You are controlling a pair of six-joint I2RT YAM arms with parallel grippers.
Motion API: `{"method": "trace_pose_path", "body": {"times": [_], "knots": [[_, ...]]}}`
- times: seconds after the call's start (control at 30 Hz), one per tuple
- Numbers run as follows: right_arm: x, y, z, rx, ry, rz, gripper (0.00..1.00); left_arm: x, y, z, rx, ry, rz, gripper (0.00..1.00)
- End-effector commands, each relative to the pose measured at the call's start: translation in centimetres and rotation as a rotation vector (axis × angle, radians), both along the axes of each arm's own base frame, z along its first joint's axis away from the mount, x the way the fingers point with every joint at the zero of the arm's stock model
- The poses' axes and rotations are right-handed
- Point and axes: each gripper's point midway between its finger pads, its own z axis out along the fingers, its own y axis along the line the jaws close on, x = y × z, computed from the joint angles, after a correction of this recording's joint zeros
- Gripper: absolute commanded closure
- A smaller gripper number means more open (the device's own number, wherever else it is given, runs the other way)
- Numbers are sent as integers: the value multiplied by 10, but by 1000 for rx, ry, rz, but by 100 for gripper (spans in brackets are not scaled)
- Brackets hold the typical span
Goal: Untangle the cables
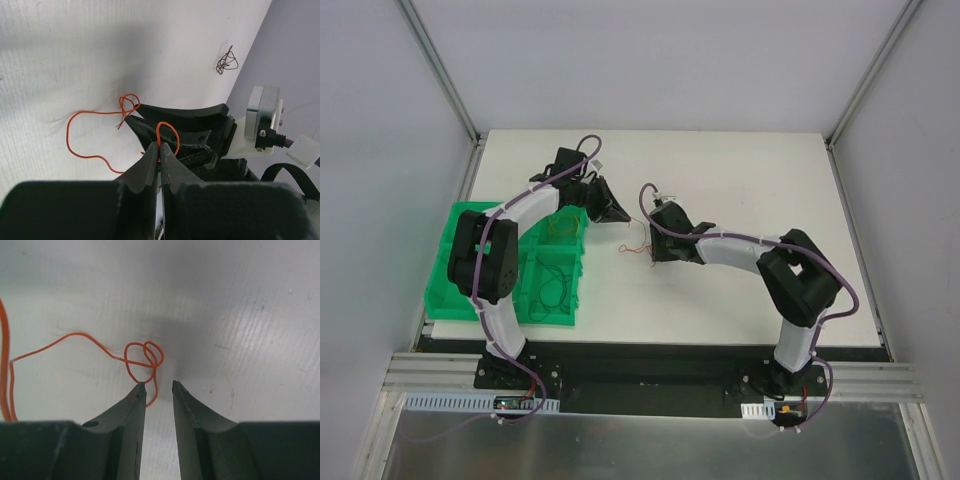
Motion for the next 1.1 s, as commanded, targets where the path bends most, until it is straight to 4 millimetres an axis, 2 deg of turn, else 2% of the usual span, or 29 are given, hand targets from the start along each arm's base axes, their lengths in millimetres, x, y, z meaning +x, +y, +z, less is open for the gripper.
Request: {"method": "trace_pose_path", "body": {"times": [0.0, 0.13, 0.27, 0.33, 0.4, 0.5, 0.63, 0.73, 0.8, 0.9, 0.97, 1.07], "knots": [[17, 13, 8, 33, -60, 3, 70, 1, 2, 28, -45, -60, 0, 100], [20, 7, -5, -48, -65, -40, 75, 1, 3, 30, -46, -62, 5, 100], [16, -14, -11, -241, -79, -120, 92, 1, 3, 29, -50, -58, 5, 100], [14, -19, -14, -255, -87, -140, 100, 2, 5, 31, -49, -62, 11, 100], [15, -25, -13, -259, -108, -163, 100, 4, 8, 33, -41, -78, 19, 100], [12, -57, 4, -309, -177, -254, 100, 10, 20, 42, -12, -137, 52, 100], [5, -106, 32, -321, -270, -381, 100, 27, 62, 67, 143, -289, 164, 100], [-2, -140, 42, -279, -268, -459, 100, 30, 103, 97, 331, -453, 267, 100], [-5, -155, 48, -229, -267, -492, 100, 24, 130, 115, 449, -548, 342, 100], [-7, -169, 53, -144, -280, -485, 100, 2, 174, 127, 602, -614, 479, 100], [-7, -175, 58, -105, -295, -487, 100, -15, 194, 138, 648, -652, 540, 100], [-5, -174, 65, -40, -333, -435, 100, -37, 209, 155, 673, -707, 607, 100]]}}
